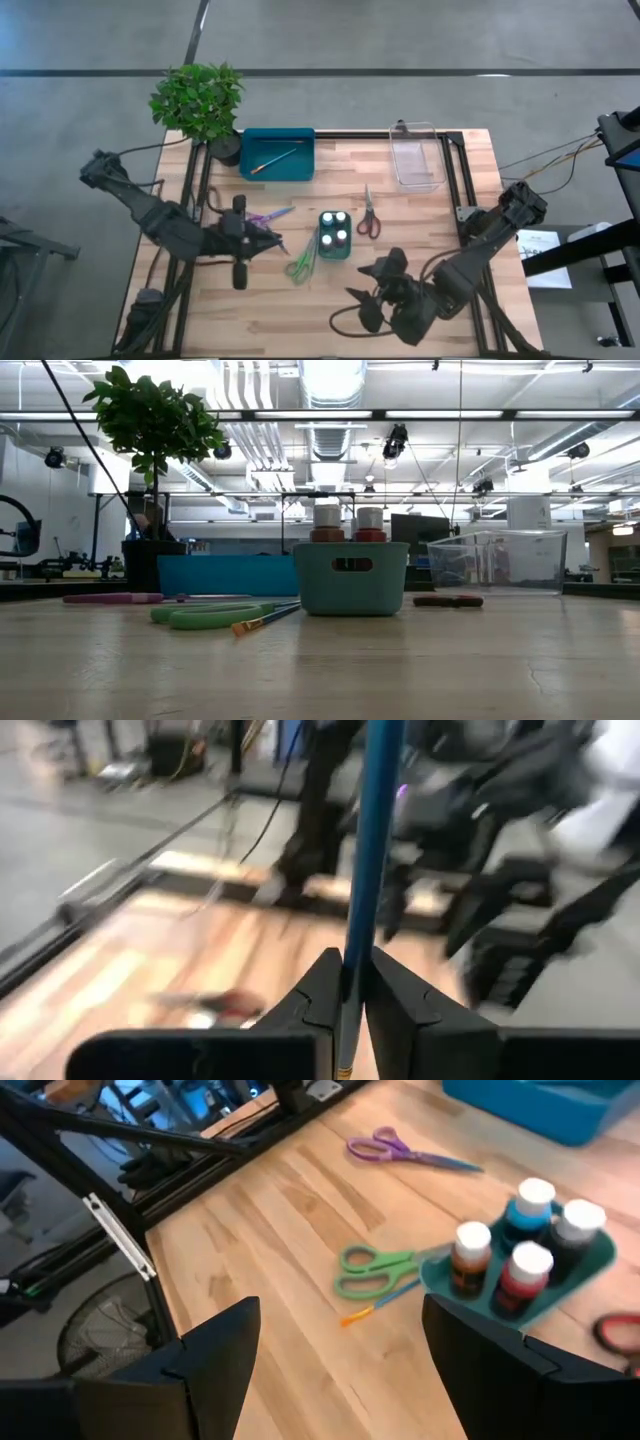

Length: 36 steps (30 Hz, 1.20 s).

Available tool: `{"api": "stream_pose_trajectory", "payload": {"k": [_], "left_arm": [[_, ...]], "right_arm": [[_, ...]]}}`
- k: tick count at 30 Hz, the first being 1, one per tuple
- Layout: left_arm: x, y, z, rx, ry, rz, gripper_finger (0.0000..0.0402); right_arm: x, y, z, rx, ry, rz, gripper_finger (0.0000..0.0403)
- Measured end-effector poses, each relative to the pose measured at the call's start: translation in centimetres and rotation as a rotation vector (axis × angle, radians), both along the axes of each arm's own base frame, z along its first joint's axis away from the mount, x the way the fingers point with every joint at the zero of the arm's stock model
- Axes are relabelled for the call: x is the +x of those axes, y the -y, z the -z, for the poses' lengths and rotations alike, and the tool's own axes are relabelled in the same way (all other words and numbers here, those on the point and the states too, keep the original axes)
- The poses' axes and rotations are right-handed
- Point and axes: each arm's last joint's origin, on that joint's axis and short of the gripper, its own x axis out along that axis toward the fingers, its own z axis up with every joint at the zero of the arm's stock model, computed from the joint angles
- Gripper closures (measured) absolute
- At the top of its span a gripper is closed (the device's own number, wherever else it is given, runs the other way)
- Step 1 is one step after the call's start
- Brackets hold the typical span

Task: Pick & Place Paint Supplies
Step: Put the big blue paint brush into the blue bin

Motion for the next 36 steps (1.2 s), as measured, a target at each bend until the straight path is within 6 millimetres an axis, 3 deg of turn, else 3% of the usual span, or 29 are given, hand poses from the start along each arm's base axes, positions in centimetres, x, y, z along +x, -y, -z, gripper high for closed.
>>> {"api": "stream_pose_trajectory", "payload": {"k": [5,9,16,21,26,31,36], "left_arm": [[2.4,-0.9,0.0,0.107,-0.205,-0.147,0.0369],[5.3,-2.7,1.1,0.191,-0.373,-0.25,0.0369],[8.7,-9.0,4.4,0.268,-0.65,-0.465,0.0369],[9.0,-14.7,6.9,0.281,-0.805,-0.577,0.0369],[8.6,-19.8,9.2,0.277,-0.843,-0.678,0.0369],[8.2,-23.2,11.3,0.248,-0.806,-0.762,0.0369],[7.3,-25.3,13.9,0.252,-0.797,-0.795,0.0369]], "right_arm": [[-0.8,-0.4,0.2,0.02,0.01,0.048,0.0126],[-0.9,-0.4,0.3,0.032,0.011,0.064,0.0126],[-1.0,-0.4,0.3,0.04,0.014,0.074,0.0125],[-1.2,-0.3,0.5,0.052,0.0,0.098,0.0125],[-1.2,-0.2,0.5,0.054,-0.003,0.102,0.0126],[-1.3,-0.2,0.6,0.062,-0.004,0.112,0.0125],[-1.3,-0.2,0.6,0.077,-0.001,0.127,0.0126]]}}
